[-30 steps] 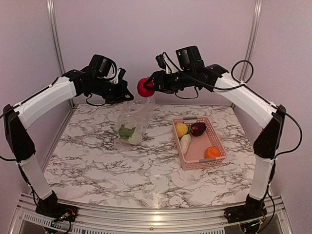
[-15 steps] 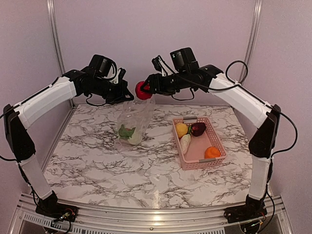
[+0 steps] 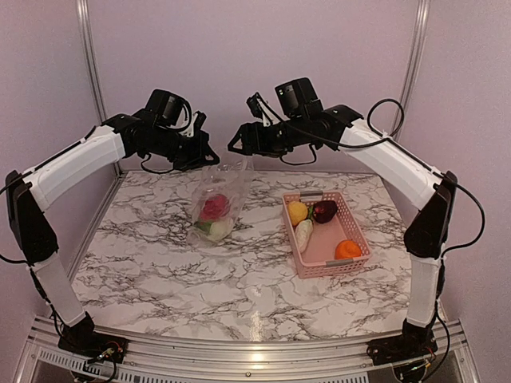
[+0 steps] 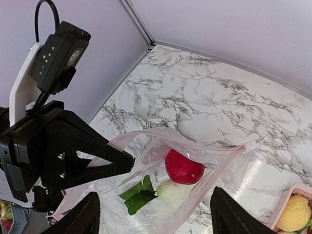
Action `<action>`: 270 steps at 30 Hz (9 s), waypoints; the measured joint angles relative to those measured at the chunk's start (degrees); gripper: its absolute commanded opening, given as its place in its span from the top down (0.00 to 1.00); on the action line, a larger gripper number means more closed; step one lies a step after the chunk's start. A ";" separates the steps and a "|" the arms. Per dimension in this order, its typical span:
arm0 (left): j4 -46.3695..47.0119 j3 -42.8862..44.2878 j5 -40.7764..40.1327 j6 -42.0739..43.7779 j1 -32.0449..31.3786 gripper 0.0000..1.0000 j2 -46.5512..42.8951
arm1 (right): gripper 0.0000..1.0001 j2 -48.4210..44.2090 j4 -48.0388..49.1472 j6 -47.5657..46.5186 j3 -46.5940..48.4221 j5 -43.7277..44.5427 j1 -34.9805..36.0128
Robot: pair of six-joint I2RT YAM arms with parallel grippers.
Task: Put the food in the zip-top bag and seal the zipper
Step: Place the fake fruit in the zipper food storage bag, then adjust the zipper food storage bag at the center of the board, then pick up the fake fruit from the bin, then place the fake fruit in the zipper food storage bag.
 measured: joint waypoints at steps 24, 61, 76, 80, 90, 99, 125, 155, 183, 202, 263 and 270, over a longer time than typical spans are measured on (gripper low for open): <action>0.39 0.00 0.04 0.00 -0.04 1.00 0.35 | 0.87 -0.24 -6.45 2.21 -3.50 0.87 -0.02; -8.61 -3.02 -22.47 5.18 -0.31 1.00 -11.23 | 0.44 1.33 9.18 10.25 -0.20 -20.04 0.22; -10.01 -3.93 -20.76 3.08 -0.31 1.00 -11.21 | 0.33 -16.26 6.97 4.92 -22.18 -10.25 -10.82; -10.43 -5.66 -18.86 2.58 -0.37 1.00 -8.48 | 0.31 -19.54 4.52 2.08 -28.35 -5.35 -11.89; -9.35 -6.01 -14.05 -0.11 -0.46 1.00 -8.02 | 0.01 -21.90 -2.25 -0.17 -34.73 8.59 -11.91; -7.91 -8.17 -12.00 -1.14 -0.92 1.00 -7.98 | 0.08 -25.09 -2.75 1.16 -41.46 13.49 -12.35; -6.95 -9.31 -11.93 -0.81 -0.92 1.00 -7.98 | 0.29 -20.63 6.45 6.69 -55.10 5.40 -19.17; -7.61 -9.20 -10.86 -0.42 -0.92 1.00 -9.90 | 0.14 -8.55 14.88 21.97 -48.28 12.61 -23.47; -8.33 -12.02 -10.49 -0.74 -0.92 1.00 -12.92 | 0.32 -0.76 19.85 28.92 -47.56 18.10 -23.47; -8.26 -11.82 -9.03 0.44 -0.92 1.00 -11.72 | 0.17 -5.95 22.29 24.22 -47.89 18.40 -23.50; -8.22 -11.50 -10.45 2.21 -0.92 1.00 -10.49 | 0.38 -25.03 18.18 16.35 -49.72 12.09 -14.12; -7.34 -11.43 -8.52 1.55 -0.92 1.00 -9.57 | 0.41 -22.84 19.06 8.37 -39.58 8.98 -5.81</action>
